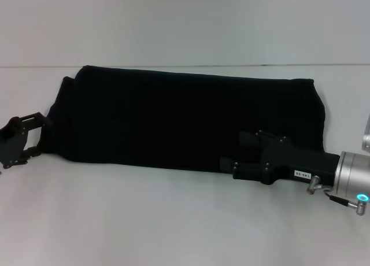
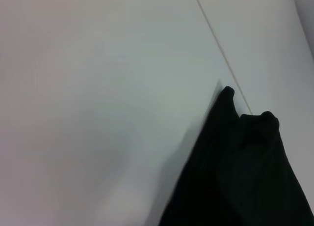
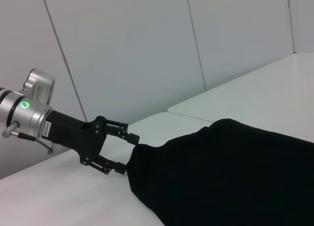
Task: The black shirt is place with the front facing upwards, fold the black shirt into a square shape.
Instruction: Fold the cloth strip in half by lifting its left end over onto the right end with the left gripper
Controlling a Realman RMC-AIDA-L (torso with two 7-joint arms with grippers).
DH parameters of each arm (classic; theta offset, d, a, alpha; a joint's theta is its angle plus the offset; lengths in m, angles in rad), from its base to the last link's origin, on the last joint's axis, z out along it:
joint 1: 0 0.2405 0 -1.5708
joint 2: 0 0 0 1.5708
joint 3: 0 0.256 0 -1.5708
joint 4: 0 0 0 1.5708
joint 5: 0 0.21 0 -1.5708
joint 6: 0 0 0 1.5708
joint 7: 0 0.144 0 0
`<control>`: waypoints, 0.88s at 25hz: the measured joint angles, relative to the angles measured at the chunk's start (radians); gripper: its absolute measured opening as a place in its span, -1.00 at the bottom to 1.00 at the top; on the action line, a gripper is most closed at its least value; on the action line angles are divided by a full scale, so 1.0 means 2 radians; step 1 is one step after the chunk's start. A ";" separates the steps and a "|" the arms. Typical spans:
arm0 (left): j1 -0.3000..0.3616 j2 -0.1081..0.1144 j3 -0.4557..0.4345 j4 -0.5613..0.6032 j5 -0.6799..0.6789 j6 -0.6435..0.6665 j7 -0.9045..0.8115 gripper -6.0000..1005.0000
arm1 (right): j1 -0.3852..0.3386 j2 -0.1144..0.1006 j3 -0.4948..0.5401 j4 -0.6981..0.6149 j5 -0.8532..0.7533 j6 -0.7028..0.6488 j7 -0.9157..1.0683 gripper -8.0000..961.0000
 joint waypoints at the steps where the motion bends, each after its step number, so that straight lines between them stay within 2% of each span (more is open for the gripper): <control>1: 0.000 0.000 0.002 0.000 0.000 -0.001 -0.001 0.69 | 0.000 0.000 0.000 0.000 0.000 0.000 0.001 0.97; 22: -0.004 0.005 0.010 0.008 0.020 0.004 -0.022 0.69 | 0.004 0.000 0.002 0.000 0.000 0.001 0.007 0.97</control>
